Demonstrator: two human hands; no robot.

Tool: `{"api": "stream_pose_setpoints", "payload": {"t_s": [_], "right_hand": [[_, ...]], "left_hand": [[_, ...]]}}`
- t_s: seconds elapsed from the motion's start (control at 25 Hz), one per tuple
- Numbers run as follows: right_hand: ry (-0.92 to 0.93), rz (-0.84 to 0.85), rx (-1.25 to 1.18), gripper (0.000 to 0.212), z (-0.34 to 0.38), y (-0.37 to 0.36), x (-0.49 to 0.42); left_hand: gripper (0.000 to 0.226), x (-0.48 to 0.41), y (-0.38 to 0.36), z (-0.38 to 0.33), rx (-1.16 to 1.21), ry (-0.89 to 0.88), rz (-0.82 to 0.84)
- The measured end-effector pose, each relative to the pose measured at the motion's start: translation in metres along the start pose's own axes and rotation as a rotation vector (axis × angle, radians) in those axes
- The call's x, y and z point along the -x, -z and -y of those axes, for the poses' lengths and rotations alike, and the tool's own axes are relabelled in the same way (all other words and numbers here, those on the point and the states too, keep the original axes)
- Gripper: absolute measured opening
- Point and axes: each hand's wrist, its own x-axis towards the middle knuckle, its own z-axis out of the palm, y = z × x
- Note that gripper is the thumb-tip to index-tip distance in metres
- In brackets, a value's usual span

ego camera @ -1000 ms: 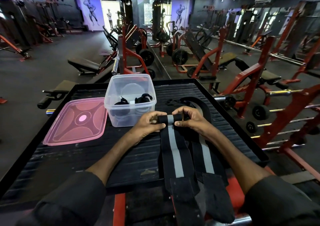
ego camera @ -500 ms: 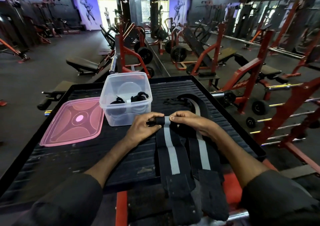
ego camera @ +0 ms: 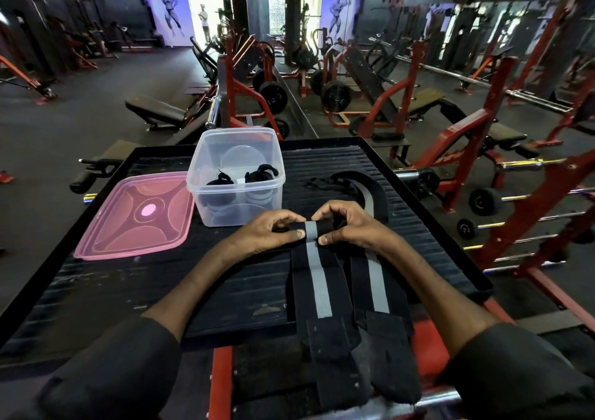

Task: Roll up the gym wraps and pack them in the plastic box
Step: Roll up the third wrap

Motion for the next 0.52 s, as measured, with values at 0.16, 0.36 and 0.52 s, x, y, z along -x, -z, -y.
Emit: {"api": "stream_pose_setpoints", "payload": {"t_s": [0.16,0.36,0.52], "right_hand": [[0.049,0.002,0.082,0.048,-0.0028,-0.0014,-0.0004],[0.036,0.024,0.083,0.049,-0.0017,-0.0002,-0.0004],[0.032,0.011,0.018,0.048,0.0045,-0.0002,0.0027]], "left_hand": [[0.036,0.0009,0.0015,0.0027,-0.226,0.018,0.033],[0.054,0.0001,-0.0047,0.0067,-0.438,0.013,0.047],[0.050,0.0015,-0.0030,0.0065,-0.267,0.013,-0.044]]}}
